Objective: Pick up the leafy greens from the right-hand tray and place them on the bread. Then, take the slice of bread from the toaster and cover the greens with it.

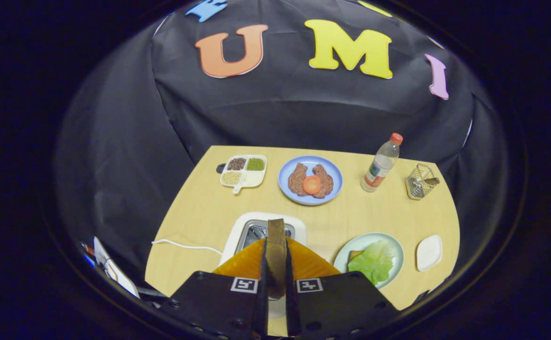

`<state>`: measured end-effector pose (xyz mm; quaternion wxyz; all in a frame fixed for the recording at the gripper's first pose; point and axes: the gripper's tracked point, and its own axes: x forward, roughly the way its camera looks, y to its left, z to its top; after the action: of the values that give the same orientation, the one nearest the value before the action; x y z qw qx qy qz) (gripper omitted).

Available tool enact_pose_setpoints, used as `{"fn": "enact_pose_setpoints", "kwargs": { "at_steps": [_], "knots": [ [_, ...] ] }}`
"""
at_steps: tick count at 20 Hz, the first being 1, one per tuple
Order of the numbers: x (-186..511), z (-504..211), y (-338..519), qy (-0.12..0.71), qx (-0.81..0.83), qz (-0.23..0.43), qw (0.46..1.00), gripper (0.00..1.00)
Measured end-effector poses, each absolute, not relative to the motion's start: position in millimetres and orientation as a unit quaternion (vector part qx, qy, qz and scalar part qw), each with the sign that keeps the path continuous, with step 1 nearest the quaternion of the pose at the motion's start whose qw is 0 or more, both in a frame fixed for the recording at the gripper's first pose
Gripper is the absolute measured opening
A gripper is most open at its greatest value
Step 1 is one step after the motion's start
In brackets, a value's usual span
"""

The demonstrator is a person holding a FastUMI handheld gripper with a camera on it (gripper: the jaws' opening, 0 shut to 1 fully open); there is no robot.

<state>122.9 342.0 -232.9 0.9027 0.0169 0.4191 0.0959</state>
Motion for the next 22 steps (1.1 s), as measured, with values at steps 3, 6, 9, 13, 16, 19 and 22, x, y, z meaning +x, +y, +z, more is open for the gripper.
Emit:
{"fn": "enact_pose_setpoints", "kwargs": {
  "at_steps": [3, 6, 9, 13, 16, 19, 22],
  "knots": [
    [128.3, -208.1, 316.9, 0.388, 0.020, 0.098, 0.916, 0.15],
    [137.3, -196.5, 282.5, 0.369, 0.025, 0.090, 0.925, 0.15],
    [141.0, -216.9, 242.7, 0.382, 0.035, 0.070, 0.921, 0.15],
    [145.3, -272.7, 203.8, 0.426, 0.060, 0.052, 0.901, 0.15],
    [142.6, -317.3, 184.6, 0.465, 0.072, 0.055, 0.881, 0.15],
    [138.5, -348.9, 172.4, 0.485, 0.093, 0.059, 0.868, 0.15],
    [136.6, -372.3, 157.7, 0.501, 0.112, 0.069, 0.856, 0.15]
  ]
}}
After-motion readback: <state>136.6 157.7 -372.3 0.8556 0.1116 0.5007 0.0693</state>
